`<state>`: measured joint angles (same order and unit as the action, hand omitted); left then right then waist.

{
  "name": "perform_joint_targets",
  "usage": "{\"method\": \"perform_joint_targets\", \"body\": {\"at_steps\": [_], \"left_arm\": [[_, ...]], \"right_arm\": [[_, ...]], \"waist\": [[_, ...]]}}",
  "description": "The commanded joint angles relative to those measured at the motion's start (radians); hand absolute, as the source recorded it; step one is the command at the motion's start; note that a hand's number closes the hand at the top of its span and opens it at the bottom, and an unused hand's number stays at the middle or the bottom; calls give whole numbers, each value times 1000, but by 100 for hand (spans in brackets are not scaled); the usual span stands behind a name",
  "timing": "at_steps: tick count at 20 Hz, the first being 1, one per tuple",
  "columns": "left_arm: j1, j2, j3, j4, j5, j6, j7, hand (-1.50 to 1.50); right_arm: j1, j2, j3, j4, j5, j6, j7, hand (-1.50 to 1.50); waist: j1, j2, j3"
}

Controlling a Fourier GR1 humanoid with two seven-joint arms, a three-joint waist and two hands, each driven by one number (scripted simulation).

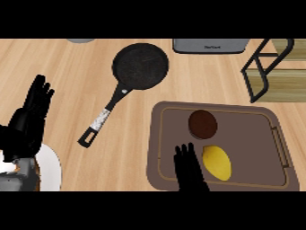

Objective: Pick the lemon from the tray and place it in the tiered shelf

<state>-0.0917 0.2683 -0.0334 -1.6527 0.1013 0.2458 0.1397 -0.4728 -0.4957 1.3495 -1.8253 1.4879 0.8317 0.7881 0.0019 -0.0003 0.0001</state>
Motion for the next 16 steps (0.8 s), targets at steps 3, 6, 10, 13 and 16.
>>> {"method": "perform_joint_targets", "body": {"at_steps": [3, 6, 10, 13, 16], "left_arm": [[-2, -10, 17, -46, -17, -1, 43, 0], [4, -24, 15, -7, -17, -29, 9, 0], [-30, -29, 50, 87, -15, -54, -68, 0], [-49, -46, 26, -17, -53, -5, 57, 0], [61, -64, 3, -73, -62, -22, 21, 0]], "right_arm": [[47, -27, -35, -30, 60, -56, -63, -150], [44, -13, -52, 97, 86, -155, -123, -150], [16, -12, -117, 147, 91, -215, -203, -150], [52, 31, -136, 184, 134, -211, -215, -150], [59, 46, -177, 233, 153, -216, -234, -150]], "waist": [[-1, -1, 0], [1, 0, 0], [-2, 2, 0], [-1, 0, 0], [5, 0, 0]]}}
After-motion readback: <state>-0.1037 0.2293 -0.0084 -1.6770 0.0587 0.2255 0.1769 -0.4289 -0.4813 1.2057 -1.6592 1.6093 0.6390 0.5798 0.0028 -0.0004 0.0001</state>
